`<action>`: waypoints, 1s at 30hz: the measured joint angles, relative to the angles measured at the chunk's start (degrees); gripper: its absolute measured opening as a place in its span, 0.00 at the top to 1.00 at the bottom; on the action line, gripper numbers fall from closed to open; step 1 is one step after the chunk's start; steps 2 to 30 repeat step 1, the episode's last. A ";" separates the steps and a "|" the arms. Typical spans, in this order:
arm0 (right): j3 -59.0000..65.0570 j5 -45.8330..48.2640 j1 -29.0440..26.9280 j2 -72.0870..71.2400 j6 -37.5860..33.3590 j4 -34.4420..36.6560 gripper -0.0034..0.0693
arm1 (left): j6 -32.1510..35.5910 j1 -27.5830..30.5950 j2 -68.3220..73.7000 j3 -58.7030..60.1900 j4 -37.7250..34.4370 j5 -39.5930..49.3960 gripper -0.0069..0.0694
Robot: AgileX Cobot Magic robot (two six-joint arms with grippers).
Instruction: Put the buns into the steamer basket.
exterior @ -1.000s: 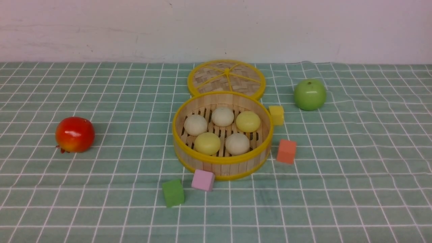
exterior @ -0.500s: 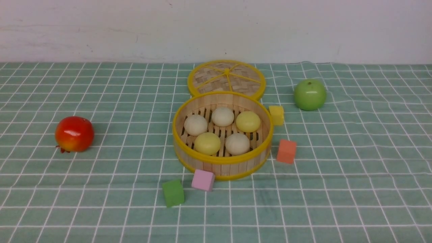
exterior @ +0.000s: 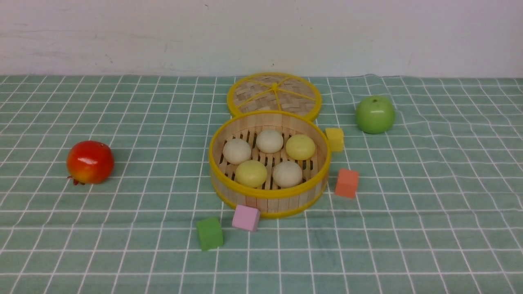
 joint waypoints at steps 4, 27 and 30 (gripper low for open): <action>0.00 0.00 0.00 0.00 0.00 0.00 0.88 | 0.00 0.00 0.00 0.00 0.00 0.00 0.92; 0.00 0.00 0.00 0.00 0.00 0.00 0.88 | 0.00 0.00 0.00 0.00 0.00 0.00 0.92; 0.00 0.00 0.00 0.00 0.00 0.00 0.88 | 0.00 0.00 0.00 0.00 0.00 0.00 0.92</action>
